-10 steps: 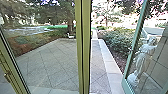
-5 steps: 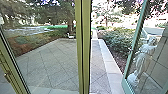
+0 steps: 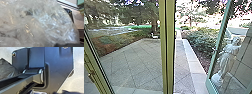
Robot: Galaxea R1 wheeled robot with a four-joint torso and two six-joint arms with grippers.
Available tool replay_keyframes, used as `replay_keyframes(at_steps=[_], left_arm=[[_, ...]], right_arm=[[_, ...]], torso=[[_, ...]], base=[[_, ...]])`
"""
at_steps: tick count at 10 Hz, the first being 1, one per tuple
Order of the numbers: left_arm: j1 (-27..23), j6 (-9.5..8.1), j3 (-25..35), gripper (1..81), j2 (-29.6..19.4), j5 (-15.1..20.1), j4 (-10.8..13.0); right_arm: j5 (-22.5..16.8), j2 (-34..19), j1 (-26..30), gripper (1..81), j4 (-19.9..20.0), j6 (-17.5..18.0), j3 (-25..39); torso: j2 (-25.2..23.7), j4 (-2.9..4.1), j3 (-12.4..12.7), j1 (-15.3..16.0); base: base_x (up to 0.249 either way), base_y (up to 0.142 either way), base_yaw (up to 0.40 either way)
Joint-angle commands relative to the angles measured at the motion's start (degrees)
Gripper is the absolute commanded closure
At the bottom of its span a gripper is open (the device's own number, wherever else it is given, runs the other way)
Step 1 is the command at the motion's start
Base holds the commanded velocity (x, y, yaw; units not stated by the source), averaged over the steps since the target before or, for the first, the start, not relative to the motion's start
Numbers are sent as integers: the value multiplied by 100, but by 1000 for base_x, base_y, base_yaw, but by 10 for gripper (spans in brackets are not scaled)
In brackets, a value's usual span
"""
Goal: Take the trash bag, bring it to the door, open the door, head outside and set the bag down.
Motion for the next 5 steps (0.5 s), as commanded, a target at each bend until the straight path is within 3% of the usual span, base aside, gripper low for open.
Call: replay_keyframes(at_steps=[1,5], left_arm=[[-235,22,41,811,-35,311,74],[-262,31,41,811,-53,328,74]], right_arm=[[-373,45,287,10,-5,-31,29],[-373,45,278,10,-14,-40,29]], torso=[[0,0,0,0],[0,0,0,0]], base=[[0,0,0],[0,0,-24]])
